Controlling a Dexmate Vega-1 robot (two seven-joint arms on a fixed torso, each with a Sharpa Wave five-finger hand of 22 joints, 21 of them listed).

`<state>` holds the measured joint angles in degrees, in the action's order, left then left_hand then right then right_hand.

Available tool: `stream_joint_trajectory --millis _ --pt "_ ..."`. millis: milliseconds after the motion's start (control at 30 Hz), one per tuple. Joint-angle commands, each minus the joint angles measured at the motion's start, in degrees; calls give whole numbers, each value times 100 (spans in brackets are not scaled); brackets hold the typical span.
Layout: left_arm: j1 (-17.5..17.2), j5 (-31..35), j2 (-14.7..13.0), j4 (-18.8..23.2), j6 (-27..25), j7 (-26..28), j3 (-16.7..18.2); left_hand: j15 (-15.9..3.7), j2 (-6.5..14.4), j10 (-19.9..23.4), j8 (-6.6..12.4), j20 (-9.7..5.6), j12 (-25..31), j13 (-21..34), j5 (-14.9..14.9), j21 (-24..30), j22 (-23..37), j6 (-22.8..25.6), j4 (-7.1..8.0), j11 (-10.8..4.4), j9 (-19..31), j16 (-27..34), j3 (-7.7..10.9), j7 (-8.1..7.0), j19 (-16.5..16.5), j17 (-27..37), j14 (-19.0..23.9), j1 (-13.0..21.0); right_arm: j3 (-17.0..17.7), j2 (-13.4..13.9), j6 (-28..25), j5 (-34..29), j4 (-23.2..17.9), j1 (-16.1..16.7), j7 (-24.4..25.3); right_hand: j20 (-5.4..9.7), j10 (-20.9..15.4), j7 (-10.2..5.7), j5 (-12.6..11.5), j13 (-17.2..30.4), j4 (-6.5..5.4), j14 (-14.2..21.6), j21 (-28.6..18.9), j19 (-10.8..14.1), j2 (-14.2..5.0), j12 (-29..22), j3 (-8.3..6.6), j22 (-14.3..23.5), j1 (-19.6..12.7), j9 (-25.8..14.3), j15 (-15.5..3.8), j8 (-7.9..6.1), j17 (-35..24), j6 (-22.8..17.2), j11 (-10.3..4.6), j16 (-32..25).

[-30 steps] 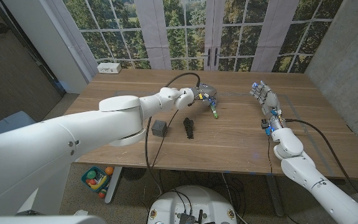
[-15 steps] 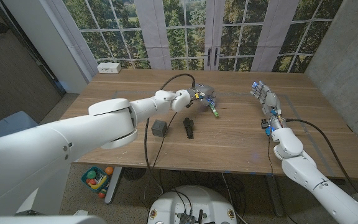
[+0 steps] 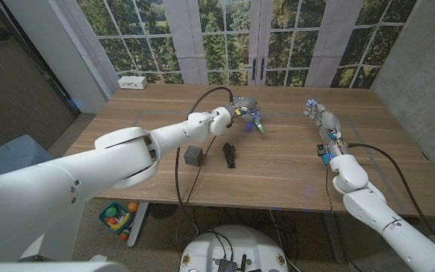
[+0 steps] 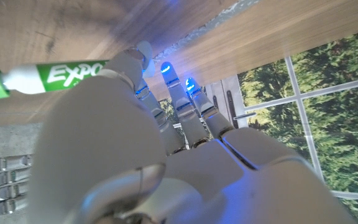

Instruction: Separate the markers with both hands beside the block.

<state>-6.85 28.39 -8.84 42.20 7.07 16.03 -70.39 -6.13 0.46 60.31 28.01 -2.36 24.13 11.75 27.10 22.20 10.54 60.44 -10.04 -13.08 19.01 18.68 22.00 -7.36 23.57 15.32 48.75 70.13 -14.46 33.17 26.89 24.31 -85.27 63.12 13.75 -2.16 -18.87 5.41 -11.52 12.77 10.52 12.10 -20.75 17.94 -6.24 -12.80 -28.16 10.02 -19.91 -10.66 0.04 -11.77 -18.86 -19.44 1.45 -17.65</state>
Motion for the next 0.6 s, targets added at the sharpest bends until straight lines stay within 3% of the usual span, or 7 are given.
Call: stream_joint_trajectory --millis 33,400,600 --pt "-179 -78 -145 495 -576 68 435 -779 37 1308 62 -269 328 1508 109 -42 18 439 83 183 55 0 68 394 25 36 91 -46 43 243 -739 -663 -723 228 743 31 -52 -107 -60 22 40 107 -16 104 -10 -3 -60 22 -225 -22 -51 -43 5 -11 -101 -70" --pt "-332 -416 -340 1079 -700 -297 819 -780 15 1302 128 -261 355 1668 299 -55 19 412 78 188 143 53 49 396 37 112 186 -56 20 405 -1284 -1209 -1153 311 1156 21 -174 -154 -101 62 57 389 -50 378 144 -45 -180 39 -932 -31 -155 -86 -11 -75 -142 -189" --pt "-415 -637 -418 1334 -699 -472 1034 -781 9 1300 147 -262 363 1731 374 -59 20 393 78 188 176 66 42 387 43 141 205 -58 -14 501 -1581 -1450 -1374 328 1260 31 -223 -174 -101 78 48 525 -87 516 204 -61 -188 50 -1161 -35 -206 -101 -39 -113 -155 -263"
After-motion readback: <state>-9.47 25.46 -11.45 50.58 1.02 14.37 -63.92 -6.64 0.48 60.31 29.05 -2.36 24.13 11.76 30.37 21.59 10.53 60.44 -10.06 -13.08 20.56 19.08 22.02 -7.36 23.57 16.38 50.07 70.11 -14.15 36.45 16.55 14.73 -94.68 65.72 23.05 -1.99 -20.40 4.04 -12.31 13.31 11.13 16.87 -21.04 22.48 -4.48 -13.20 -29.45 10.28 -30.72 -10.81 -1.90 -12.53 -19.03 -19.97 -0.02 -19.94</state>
